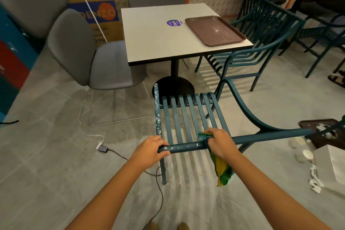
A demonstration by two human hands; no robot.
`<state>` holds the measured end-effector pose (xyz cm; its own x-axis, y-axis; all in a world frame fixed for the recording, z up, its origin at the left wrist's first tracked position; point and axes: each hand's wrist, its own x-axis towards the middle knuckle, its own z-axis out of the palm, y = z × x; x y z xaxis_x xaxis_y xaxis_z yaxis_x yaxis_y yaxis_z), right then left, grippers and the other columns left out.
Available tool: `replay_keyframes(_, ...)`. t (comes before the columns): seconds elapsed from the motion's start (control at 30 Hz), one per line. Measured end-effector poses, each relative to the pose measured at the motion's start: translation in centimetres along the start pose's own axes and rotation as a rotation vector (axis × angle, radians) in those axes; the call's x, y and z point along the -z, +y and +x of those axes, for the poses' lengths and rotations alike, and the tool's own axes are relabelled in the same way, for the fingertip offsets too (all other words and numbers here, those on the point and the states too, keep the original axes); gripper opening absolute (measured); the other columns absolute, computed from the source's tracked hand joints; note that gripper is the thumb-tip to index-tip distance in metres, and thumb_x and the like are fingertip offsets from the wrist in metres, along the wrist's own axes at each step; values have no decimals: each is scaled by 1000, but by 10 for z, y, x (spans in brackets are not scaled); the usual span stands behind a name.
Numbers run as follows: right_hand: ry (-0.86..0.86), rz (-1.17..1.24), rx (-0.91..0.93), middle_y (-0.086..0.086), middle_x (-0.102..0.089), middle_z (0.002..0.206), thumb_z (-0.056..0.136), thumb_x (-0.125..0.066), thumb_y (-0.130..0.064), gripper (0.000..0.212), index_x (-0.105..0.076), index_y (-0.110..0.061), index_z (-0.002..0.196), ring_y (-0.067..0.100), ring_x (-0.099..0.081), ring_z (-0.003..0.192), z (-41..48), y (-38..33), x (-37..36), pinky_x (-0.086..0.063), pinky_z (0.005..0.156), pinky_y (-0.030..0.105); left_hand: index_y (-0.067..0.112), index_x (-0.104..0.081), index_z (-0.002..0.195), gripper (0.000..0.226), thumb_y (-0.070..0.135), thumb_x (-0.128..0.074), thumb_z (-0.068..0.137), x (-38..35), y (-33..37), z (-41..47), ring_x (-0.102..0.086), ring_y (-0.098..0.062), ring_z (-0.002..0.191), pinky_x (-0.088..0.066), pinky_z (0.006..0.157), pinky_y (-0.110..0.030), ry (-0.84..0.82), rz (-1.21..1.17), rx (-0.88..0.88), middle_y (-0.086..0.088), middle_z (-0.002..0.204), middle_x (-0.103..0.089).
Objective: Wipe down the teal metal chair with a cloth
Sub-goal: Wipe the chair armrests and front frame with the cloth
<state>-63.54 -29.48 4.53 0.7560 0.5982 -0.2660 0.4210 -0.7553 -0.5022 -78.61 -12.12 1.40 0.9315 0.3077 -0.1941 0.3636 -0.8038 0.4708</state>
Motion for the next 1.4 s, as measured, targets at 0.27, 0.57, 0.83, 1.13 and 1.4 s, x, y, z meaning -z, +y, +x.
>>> replay_keyframes(0.27, 22, -183, 27, 12, -58, 106, 93, -41, -15, 22, -54, -12, 110, 26, -48, 102, 4, 15, 7, -47, 86, 42, 25, -54, 122, 38, 40, -55, 87, -2, 3, -1, -44, -9, 114, -35, 98, -25, -9, 5, 56, 6, 119, -55)
replay_keyframes(0.57, 44, -224, 198, 4, -58, 116, 93, -40, -12, 28, -50, -14, 118, 22, -43, 108, -5, -20, -25, -41, 87, 33, 24, -54, 122, 37, 38, -55, 88, -1, 7, -3, -44, -10, 114, -36, 98, -26, 5, 15, 82, 6, 119, -55)
replay_keyframes(0.83, 249, 103, 224, 4, -55, 115, 85, -54, 5, 38, -54, -11, 120, 21, -45, 107, -27, 15, -16, -43, 93, 34, 23, -54, 123, 38, 38, -55, 88, -3, 8, -4, -45, -11, 113, -35, 98, -26, 21, 3, 89, 5, 118, -55)
replay_keyframes(1.13, 286, 115, 141, 9, -58, 106, 80, -59, 8, 38, -58, -5, 115, 24, -49, 97, -36, 20, -41, -47, 86, 34, 23, -53, 123, 37, 36, -54, 89, -6, 10, -7, -45, -12, 110, -36, 96, -25, 49, 2, 103, 4, 116, -55)
replay_keyframes(1.4, 293, 128, 241, 12, -60, 99, 75, -63, 12, 34, -62, -3, 106, 29, -52, 88, -43, -6, -69, -52, 79, 41, 24, -54, 121, 34, 36, -53, 90, -8, 12, -9, -44, -11, 109, -38, 94, -26, 85, 6, 116, 6, 114, -55)
